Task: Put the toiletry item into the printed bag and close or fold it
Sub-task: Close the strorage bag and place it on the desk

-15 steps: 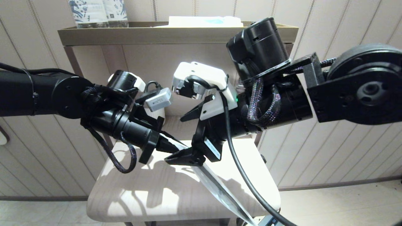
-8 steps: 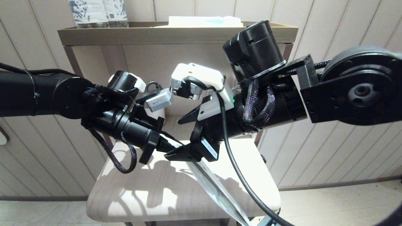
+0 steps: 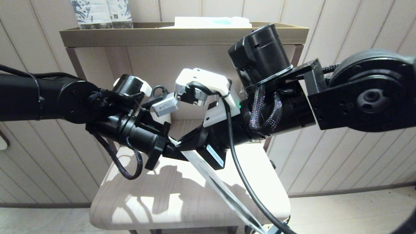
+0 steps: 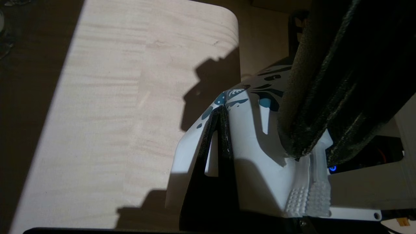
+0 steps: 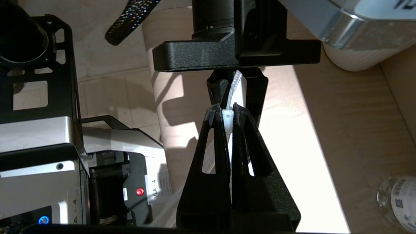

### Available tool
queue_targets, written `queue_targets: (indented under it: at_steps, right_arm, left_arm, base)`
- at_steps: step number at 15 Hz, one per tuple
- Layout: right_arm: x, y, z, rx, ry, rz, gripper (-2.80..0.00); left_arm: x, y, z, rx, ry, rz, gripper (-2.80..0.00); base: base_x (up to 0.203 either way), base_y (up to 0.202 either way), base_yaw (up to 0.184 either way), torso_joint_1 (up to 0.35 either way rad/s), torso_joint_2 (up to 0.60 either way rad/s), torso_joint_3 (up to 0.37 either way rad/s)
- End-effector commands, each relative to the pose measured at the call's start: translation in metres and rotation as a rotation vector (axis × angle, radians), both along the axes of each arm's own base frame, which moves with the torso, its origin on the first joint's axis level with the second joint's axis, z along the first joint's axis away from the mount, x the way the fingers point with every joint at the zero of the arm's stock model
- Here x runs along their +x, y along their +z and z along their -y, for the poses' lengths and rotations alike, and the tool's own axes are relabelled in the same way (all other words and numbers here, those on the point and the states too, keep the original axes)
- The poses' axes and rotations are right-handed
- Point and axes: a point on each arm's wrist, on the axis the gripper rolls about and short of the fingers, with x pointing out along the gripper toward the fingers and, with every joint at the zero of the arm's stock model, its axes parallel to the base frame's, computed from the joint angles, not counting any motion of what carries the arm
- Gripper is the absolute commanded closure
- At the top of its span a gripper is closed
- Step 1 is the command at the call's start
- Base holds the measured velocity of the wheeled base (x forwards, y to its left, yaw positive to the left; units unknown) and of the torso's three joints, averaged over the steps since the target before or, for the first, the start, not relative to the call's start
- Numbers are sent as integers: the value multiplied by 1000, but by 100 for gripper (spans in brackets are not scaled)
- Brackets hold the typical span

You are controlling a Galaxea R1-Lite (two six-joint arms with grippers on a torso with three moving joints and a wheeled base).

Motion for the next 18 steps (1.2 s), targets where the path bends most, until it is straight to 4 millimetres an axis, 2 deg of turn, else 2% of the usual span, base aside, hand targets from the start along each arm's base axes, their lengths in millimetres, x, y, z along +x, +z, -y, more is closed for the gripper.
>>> queue_targets:
  at_steps: [1, 8, 18]
  right_arm:
    - [0, 0, 0, 0, 5, 3, 0]
    - [-1, -4, 5, -16, -10, -7, 0]
    - [-15, -2, 24, -25, -17, -14, 0]
  left_arm:
    - [0, 0, 0, -3, -5, -2, 0]
    - [-3, 4, -1, -10, -6, 10, 0]
    - [-2, 3, -1, -9, -6, 8, 0]
  base:
    - [0, 0, 0, 0, 0, 0]
    - [0, 0, 0, 0, 0, 0]
    - [0, 0, 0, 0, 0, 0]
